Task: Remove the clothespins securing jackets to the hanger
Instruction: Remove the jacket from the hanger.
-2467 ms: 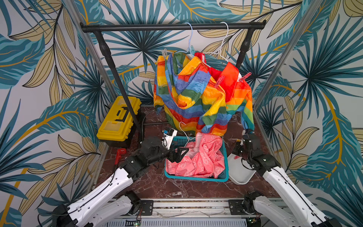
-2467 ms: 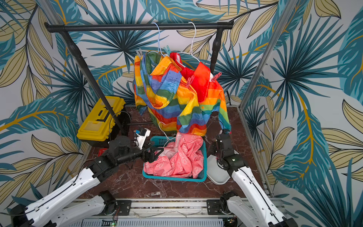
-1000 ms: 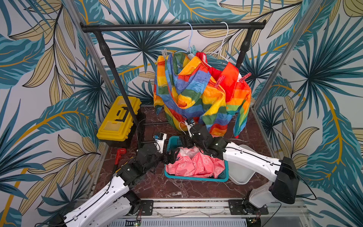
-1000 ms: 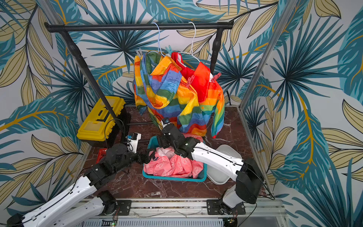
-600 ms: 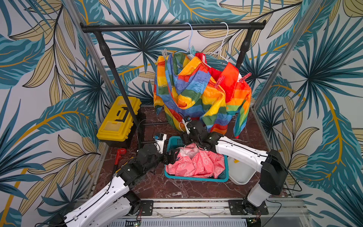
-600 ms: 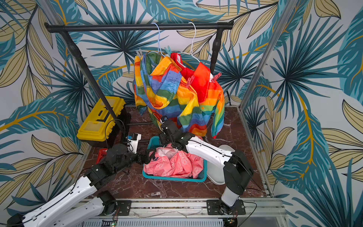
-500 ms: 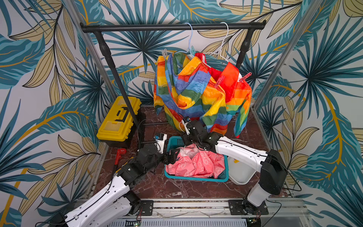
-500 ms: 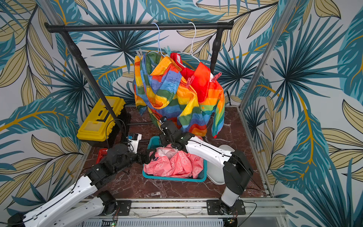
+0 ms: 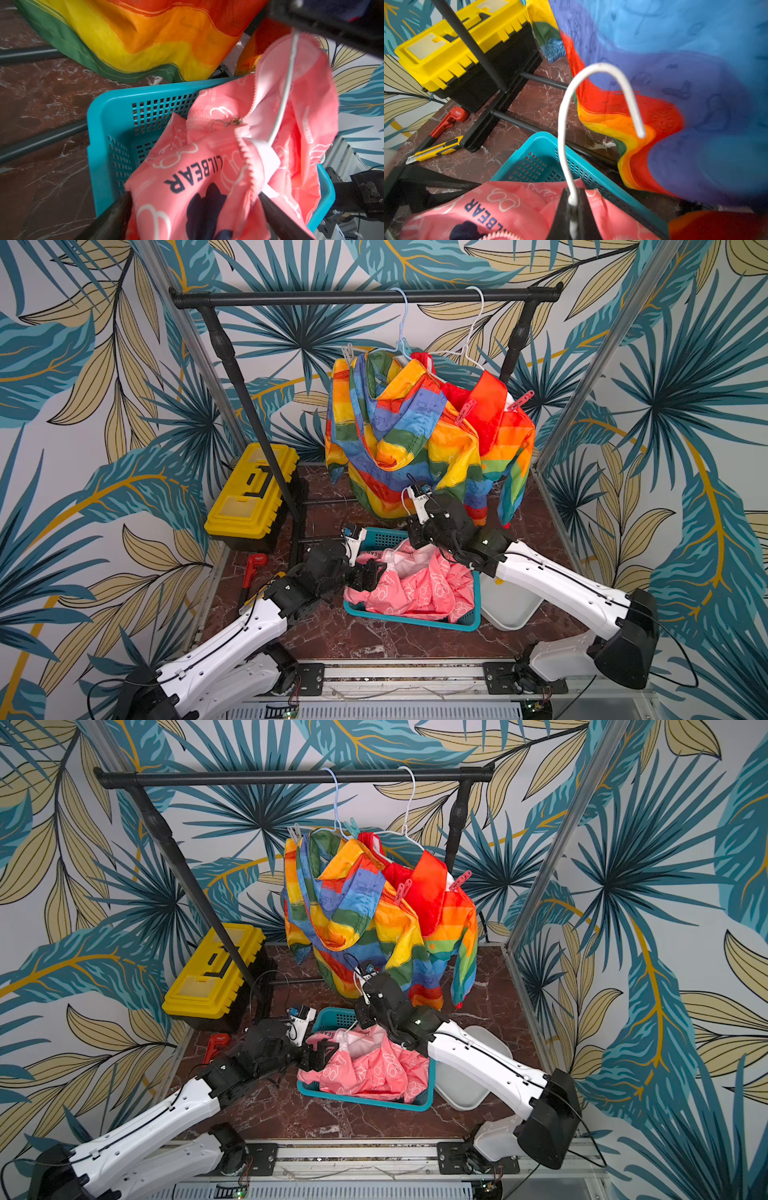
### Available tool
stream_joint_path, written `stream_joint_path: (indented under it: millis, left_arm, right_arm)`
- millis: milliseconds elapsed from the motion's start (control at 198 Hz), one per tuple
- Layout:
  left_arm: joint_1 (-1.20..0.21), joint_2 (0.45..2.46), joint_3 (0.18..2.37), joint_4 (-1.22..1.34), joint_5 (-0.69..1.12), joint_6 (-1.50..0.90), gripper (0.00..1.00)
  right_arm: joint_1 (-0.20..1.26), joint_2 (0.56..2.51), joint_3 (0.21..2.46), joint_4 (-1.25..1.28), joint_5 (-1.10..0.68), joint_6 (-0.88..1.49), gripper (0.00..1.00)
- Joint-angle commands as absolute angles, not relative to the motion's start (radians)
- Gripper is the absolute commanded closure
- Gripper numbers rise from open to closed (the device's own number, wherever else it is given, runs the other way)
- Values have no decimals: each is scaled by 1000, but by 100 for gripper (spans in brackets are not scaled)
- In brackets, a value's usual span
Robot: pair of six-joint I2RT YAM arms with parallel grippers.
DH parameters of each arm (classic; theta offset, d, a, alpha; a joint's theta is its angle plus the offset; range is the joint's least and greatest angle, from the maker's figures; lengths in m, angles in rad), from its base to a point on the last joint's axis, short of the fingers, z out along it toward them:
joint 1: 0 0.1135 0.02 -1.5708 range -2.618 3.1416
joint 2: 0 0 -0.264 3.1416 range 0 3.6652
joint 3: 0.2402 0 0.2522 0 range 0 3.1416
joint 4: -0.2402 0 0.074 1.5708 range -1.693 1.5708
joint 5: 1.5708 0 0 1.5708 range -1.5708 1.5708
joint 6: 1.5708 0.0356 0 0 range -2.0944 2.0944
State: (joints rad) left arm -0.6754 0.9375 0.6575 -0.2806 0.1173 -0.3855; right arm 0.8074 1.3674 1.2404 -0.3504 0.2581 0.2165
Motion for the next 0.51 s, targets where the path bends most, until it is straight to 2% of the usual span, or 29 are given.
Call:
stream_joint_path:
  millis: [0,76,238,501]
  left_arm:
    - [-678,949,698,-302,151,-355,34]
    - [-679,948,708,-301,172,-360,60]
    - [-678,941,716,-308,167,-377,100]
    - [-678,864,706,-345,56,-404,100]
  right_arm:
    - [810,1322,1215,-367,321,213,100]
    - [810,1307,1207,-366,351,208,100]
    - [811,1290,1201,-349,372,190,100]
    - [810,1283,1185,-390,467,160,100]
